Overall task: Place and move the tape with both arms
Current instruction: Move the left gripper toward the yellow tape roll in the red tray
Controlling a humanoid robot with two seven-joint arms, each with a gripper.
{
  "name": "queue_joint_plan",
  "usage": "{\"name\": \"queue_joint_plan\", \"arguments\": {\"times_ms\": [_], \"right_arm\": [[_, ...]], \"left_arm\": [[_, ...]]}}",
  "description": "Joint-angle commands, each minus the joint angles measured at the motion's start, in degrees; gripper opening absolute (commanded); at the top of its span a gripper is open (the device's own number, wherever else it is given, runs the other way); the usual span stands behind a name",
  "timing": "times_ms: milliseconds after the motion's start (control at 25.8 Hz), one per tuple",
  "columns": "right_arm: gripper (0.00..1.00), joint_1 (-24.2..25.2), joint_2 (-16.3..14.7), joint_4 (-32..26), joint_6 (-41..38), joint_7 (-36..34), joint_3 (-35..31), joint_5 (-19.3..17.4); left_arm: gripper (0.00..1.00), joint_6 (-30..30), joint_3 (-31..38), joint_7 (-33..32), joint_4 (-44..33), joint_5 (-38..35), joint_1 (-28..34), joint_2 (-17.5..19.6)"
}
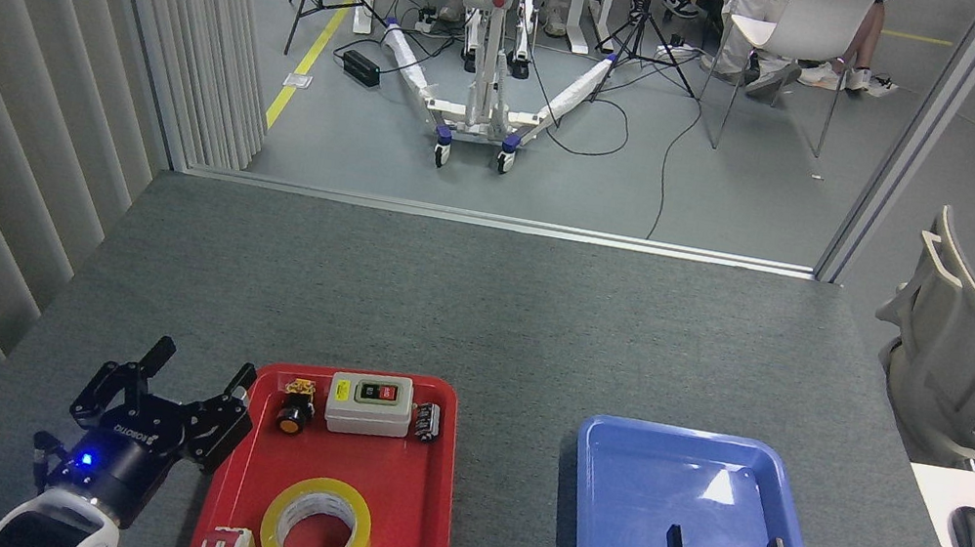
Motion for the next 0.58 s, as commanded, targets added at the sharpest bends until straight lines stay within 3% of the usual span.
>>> {"name": "queue_joint_plan", "arguments": {"times_ms": [0,233,388,466,543], "right_arm": [[1.0,-0.09,0.04,0.12,-0.02,0.0,-0.01,0.0],[1.0,-0.18,0.3,0.03,-0.19,-0.18,-0.01,0.0],[1.0,-0.18,0.22,0.03,-0.19,-0.44,-0.01,0.0],[1.0,-0.09,-0.14,0.21,-0.37,-0.44,-0.01,0.09],[1.0,-0.09,-0.31,0.39,-1.42,-0.44,-0.01,0.09]], "left_arm": [[1.0,-0.38,0.9,0.37,-0.04,0.0,0.34,-0.14],[1.0,0.32,1.69,-1.21,-0.22,0.09,0.34,-0.75],[1.0,6.21,1.07,-1.83,0.22,0.09,-0.28,-5.94],[1.0,10.25,-1.47,-5.08,0.05,0.26,-1.68,-5.67],[1.0,10.25,-3.85,-13.33,0.22,0.44,-4.06,-4.36]]}}
